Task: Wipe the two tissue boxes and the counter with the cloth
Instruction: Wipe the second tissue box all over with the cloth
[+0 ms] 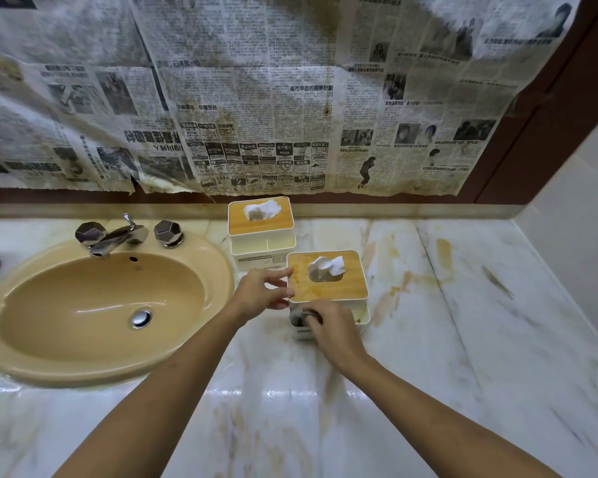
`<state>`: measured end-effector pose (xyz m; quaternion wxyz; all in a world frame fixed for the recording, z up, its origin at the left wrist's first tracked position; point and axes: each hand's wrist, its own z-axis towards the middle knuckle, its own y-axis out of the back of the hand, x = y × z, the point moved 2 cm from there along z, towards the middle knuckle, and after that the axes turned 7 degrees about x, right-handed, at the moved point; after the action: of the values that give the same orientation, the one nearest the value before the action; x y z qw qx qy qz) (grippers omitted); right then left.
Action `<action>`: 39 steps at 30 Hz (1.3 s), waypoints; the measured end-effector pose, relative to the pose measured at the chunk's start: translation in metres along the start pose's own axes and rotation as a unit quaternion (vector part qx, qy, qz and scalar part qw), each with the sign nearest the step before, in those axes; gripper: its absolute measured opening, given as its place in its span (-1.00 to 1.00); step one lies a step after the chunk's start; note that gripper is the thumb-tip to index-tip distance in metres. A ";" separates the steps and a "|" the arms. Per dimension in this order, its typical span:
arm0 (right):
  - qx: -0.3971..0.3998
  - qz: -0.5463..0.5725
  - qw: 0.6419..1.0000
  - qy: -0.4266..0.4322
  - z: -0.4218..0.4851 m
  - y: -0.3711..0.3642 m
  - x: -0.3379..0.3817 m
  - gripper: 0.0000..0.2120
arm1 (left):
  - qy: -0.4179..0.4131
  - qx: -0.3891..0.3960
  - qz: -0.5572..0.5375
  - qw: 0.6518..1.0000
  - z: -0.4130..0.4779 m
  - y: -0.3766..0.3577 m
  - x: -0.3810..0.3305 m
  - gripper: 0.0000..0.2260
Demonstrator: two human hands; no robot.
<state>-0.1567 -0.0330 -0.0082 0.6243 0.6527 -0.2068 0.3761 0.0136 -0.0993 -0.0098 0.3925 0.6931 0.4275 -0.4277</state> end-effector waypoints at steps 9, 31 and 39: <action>-0.012 -0.172 0.983 0.067 -0.001 -0.014 -0.012 -0.95 | 0.011 0.019 0.010 1.000 0.001 0.003 -0.003 -0.52; 0.064 -0.033 0.997 -0.026 -0.008 0.022 -0.019 -0.92 | -0.004 -0.007 0.026 1.000 -0.002 0.000 0.004 -0.56; -0.078 0.078 0.994 0.002 -0.020 0.089 -0.025 -0.93 | -0.028 -0.026 0.057 0.998 -0.009 -0.007 0.003 -0.64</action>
<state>-0.2435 -0.0307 0.0304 0.6422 0.5836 -0.2847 0.4074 0.0103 -0.0883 -0.0109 0.4457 0.6936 0.3874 -0.4124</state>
